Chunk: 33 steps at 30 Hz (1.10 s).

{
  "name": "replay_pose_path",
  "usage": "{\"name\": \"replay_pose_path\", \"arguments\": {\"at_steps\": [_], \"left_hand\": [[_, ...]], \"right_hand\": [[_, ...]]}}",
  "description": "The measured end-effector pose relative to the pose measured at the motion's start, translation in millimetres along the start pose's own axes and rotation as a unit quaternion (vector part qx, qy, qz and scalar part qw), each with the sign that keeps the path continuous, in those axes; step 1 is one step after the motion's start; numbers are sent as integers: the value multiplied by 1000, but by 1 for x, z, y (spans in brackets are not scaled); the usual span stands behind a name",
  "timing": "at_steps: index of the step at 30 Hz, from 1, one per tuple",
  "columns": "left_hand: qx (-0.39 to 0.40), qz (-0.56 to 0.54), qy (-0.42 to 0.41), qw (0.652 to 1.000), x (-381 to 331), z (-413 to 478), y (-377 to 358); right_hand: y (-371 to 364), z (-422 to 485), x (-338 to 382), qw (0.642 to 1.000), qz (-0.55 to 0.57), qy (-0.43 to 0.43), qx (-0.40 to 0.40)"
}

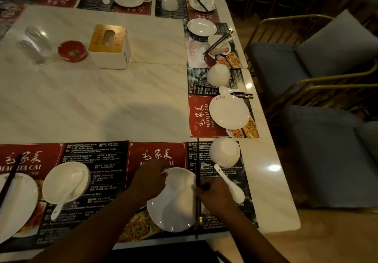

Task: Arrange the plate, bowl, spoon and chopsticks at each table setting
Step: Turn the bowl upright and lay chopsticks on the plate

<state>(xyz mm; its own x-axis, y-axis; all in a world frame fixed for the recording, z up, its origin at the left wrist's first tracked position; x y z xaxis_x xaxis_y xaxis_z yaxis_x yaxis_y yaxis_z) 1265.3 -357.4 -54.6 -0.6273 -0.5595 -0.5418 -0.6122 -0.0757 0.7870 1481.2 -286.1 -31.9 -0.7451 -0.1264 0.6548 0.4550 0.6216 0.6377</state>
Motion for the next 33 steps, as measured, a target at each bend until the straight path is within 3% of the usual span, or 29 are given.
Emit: {"name": "replay_pose_path", "arguments": {"at_steps": [4, 10, 17, 21, 26, 30, 33], "left_hand": [[22, 22, -28, 999, 0, 5, -6], [43, 57, -42, 997, 9, 5, -4], [51, 38, 51, 997, 26, -9, 6], [45, 19, 109, 993, 41, -24, 10], [63, 23, 136, 988, 56, -39, 12], [98, 13, 140, 985, 69, -51, 12], [83, 20, 143, 986, 76, -56, 12]], "right_hand": [[23, -8, -25, 997, -71, -29, 8], [19, -10, -33, 995, -91, -41, -31], [12, -10, -28, 993, -97, -28, -55], [10, -17, -15, 986, -129, 29, -99], [-17, -23, 6, 995, -81, 49, 24], [-24, -15, 12, 993, -97, 60, 24], [-26, -3, 16, 993, -88, 70, 21]]}}
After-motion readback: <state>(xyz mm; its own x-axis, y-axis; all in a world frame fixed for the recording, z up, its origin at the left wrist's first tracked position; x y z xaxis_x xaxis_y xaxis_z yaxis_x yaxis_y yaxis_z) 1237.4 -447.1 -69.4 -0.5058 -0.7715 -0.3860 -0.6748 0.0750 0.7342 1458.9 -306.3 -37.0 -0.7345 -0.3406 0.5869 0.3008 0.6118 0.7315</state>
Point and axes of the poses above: each hand's wrist, its own z-axis towards the middle knuckle, its own y-axis out of the back of the hand, x = y × z, the point moved 2 cm from there along z, towards the middle knuckle, and after that the axes turned 10 degrees about y, right-handed, at the moved point
